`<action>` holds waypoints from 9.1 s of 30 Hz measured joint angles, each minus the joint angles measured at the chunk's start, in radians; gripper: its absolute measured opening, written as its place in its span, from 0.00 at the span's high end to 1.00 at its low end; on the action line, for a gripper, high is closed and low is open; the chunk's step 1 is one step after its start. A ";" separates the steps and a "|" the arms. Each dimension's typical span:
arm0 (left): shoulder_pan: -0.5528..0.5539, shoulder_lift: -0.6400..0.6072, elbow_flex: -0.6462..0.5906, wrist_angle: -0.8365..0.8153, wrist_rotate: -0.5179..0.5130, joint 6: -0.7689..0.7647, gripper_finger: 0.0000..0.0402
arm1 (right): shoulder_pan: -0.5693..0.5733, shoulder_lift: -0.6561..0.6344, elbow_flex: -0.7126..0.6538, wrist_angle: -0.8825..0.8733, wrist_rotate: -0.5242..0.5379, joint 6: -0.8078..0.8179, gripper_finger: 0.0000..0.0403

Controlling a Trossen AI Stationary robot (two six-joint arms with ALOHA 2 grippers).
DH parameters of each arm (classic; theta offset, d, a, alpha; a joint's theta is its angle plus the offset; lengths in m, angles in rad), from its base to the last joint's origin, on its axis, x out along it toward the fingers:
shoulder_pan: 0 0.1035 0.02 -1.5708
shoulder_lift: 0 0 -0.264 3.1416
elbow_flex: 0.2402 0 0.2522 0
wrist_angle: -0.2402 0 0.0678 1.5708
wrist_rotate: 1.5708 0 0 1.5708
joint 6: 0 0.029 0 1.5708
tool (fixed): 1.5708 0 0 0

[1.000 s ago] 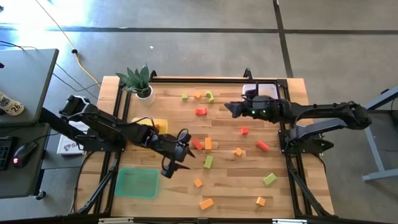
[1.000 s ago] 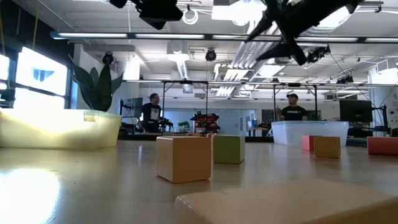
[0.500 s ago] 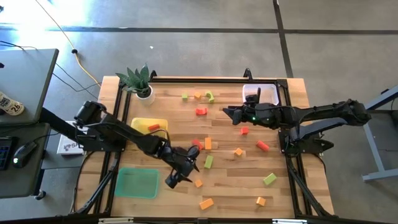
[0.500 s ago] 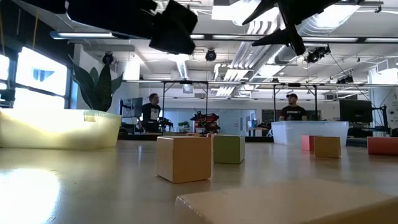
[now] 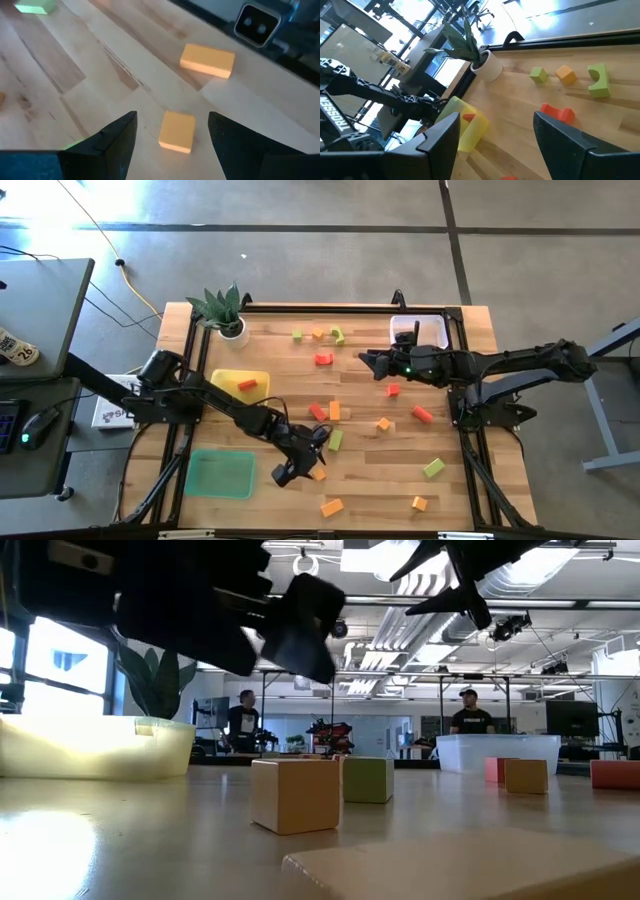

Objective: Sort & place blocks by color
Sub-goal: Put the yellow block into the green bin, then put the green block into the white bin

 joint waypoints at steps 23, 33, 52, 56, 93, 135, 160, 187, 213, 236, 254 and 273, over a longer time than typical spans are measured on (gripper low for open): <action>0.000 0.147 0.090 -0.083 0.020 0.047 0.42 | 0.000 0.001 0.000 -0.023 0.000 0.002 0.41; 0.000 0.158 0.090 -0.069 0.015 0.046 0.42 | 0.000 0.002 0.000 -0.022 0.000 0.003 0.41; 0.000 0.160 0.091 -0.104 0.020 -0.112 0.75 | 0.000 0.002 0.000 -0.028 0.000 0.001 0.41; -0.004 0.126 0.090 -0.175 -0.011 -0.183 0.75 | 0.000 0.002 0.000 -0.032 0.000 0.001 0.41; -0.556 -0.416 0.063 -1.165 -0.336 -1.129 0.75 | 0.000 0.002 0.000 -0.228 -0.023 0.056 0.41; -0.530 -0.416 0.025 -0.975 -0.150 -1.279 0.55 | 0.270 0.001 0.000 -0.606 -0.375 0.554 0.41; -0.334 -0.416 0.100 -0.975 -0.253 -0.996 0.57 | 0.690 0.012 0.000 -0.768 -0.582 0.557 0.41; -0.316 -0.416 0.100 -0.974 -0.253 -1.017 0.57 | 0.870 0.418 0.000 -0.711 -0.559 -0.210 0.41; -0.259 -0.416 0.100 -0.969 -0.281 -0.972 0.57 | 0.879 0.525 0.040 -0.731 -0.511 -0.032 0.77; 0.099 -0.416 0.101 -0.856 -0.455 -0.554 0.57 | 0.425 0.523 0.418 -1.050 -0.231 0.018 0.77; 0.396 -0.416 0.101 -0.553 -0.361 -0.191 0.57 | -0.145 0.522 0.697 -1.216 -0.111 -0.183 0.77; 0.568 -0.416 0.101 -0.359 -0.285 -0.093 0.57 | -0.664 0.531 0.752 -1.348 -0.114 -0.335 0.77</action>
